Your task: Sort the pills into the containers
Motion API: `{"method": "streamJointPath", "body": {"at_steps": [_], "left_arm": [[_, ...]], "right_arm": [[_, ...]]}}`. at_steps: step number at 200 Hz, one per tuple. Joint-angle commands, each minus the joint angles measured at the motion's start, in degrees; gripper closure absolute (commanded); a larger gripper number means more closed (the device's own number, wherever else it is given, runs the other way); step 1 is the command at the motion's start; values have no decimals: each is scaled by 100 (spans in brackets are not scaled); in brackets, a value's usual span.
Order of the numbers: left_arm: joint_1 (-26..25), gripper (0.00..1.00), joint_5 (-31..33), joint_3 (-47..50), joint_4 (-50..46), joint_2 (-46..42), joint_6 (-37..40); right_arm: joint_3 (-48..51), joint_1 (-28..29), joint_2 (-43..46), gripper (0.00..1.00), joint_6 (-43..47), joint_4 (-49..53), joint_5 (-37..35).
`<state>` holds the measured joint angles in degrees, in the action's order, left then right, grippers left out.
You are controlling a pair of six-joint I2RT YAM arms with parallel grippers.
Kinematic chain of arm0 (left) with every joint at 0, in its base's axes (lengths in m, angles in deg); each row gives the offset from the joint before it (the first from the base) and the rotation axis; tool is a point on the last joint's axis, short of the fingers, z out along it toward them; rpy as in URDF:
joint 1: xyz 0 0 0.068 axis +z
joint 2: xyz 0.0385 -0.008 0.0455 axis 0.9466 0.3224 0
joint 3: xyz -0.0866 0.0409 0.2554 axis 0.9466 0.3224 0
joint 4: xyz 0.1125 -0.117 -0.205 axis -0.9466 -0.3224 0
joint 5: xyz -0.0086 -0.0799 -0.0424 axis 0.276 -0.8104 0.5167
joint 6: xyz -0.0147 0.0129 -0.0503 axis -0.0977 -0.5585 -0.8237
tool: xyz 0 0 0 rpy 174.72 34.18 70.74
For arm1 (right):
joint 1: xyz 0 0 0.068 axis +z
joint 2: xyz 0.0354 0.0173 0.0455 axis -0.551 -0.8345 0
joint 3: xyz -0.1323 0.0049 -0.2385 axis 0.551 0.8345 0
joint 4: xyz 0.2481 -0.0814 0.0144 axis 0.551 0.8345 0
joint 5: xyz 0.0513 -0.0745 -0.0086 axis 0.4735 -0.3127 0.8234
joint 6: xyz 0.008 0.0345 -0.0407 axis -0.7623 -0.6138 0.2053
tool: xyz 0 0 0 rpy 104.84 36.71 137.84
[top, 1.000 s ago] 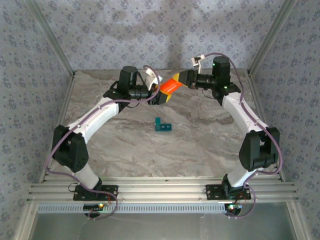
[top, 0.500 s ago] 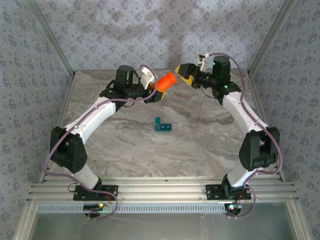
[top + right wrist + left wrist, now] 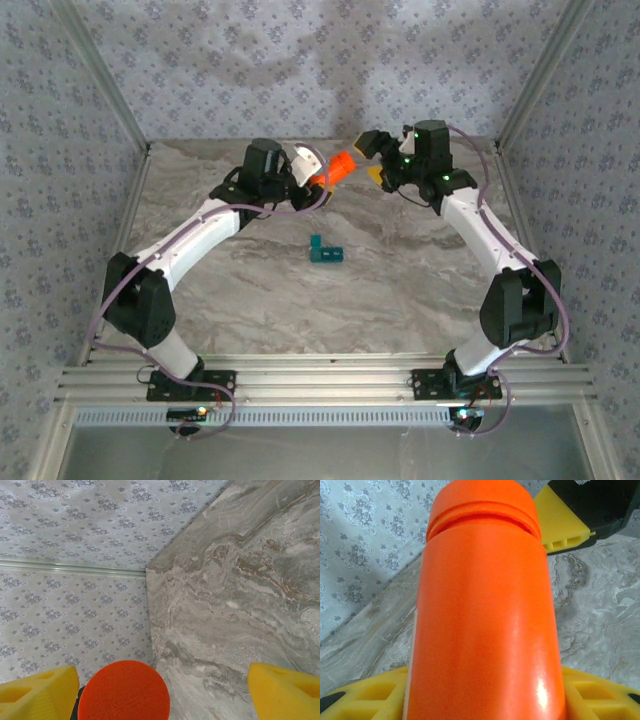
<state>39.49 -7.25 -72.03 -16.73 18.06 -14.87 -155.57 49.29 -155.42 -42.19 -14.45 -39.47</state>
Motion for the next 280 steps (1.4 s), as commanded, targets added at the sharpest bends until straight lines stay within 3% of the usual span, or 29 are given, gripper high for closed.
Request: {"method": "streamJointPath", "body": {"at_steps": [1, 83, 161, 214, 262, 273, 280], "left_arm": [[-56, 100, 31, -43, 65, -41, 166], [-130, 100, -40, -100, -5, 18, 184], [-169, 100, -10, -149, 4, 68, 177], [-162, 100, -13, -190, 39, 71, 88], [44, 100, -800, -280, 211, 9, -501], [75, 100, -934, -301, 233, -8, -620], [70, 100, -945, -302, 224, -21, -633]], "right_arm": [[-176, 115, -77, 11, -216, 48, -133], [-445, 346, -323, 15, -294, -53, -72], [-540, 423, -396, 46, -355, -128, 106], [-450, 429, -383, 60, -234, -165, 267], [-356, 169, -399, 61, 457, -451, 641], [-397, 97, -374, 55, 668, -304, 648], [-384, 35, -347, 46, 712, -320, 670]]}}
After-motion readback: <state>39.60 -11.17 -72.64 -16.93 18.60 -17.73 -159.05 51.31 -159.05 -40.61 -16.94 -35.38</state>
